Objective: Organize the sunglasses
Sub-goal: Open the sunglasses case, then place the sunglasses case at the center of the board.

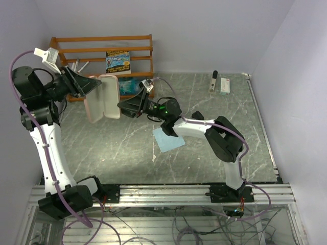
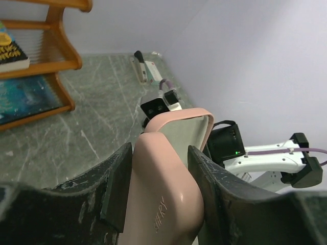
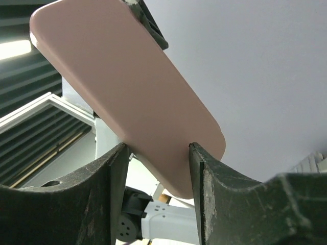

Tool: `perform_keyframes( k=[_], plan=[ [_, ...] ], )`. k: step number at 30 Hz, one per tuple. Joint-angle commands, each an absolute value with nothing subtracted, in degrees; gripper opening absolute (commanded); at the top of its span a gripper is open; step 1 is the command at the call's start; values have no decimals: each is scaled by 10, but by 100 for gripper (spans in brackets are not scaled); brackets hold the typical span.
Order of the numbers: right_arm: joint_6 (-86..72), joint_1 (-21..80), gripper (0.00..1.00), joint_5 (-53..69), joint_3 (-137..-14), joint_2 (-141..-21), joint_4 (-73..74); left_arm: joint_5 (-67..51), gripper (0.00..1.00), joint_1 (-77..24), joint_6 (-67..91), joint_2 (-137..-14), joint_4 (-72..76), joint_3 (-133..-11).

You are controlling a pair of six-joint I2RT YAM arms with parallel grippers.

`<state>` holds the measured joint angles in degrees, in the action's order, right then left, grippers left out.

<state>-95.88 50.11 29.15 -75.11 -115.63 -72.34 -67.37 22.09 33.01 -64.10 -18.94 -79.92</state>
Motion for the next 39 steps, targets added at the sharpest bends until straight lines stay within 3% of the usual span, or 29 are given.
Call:
perform_keyframes(
  k=[1,9,19,39],
  plan=[
    [-945,501,0,299,-745,-1139,-680,-684,7,218,256,-653,-295,-794],
    [-838,526,0,300,-835,-1177,-479,-591,7,168,60,-715,-499,-824],
    [-716,538,0,243,-944,-1236,-155,-524,7,118,14,-721,-556,-825],
    [-737,524,0,241,-835,-1218,-196,-482,7,116,-62,-723,-629,-838]
  ],
)
